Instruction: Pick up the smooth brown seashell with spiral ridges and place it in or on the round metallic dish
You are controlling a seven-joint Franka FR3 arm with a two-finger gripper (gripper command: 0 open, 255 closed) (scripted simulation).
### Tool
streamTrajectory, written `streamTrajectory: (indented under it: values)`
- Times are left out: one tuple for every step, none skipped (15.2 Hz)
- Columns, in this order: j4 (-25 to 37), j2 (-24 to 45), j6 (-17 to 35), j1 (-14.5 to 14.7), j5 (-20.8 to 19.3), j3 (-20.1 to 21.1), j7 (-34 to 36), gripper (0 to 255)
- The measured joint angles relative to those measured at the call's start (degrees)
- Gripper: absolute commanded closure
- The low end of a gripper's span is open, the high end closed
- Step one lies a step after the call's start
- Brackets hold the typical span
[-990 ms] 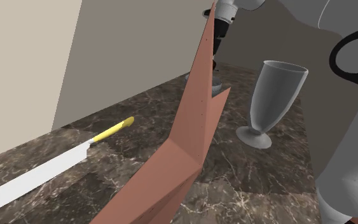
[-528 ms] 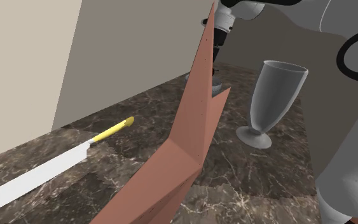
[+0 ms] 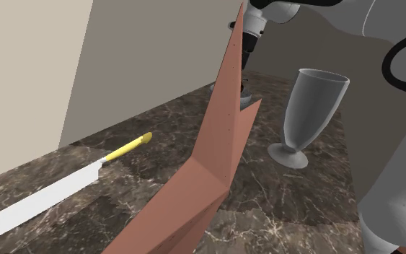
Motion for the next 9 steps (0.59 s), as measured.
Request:
streamTrajectory:
  values:
    - [0.0,0.0,0.0,0.0,0.0,0.0,0.0,0]
    - [0.0,0.0,0.0,0.0,0.0,0.0,0.0,0]
    - [0.0,0.0,0.0,0.0,0.0,0.0,0.0,0]
    - [0.0,0.0,0.0,0.0,0.0,0.0,0.0,0]
    - [1.5,0.4,-1.0,-0.1,0.0,-0.1,0.1,0]
    - [3.6,0.9,-2.7,-0.4,0.1,-0.2,0.2,0]
    - [6.6,1.7,-4.9,-0.7,0.3,-0.4,0.4,0]
    - [9.1,2.4,-6.8,-1.0,0.4,-0.6,0.4,0]
    - [10.5,2.9,-7.6,-1.1,0.4,-0.7,0.6,0]
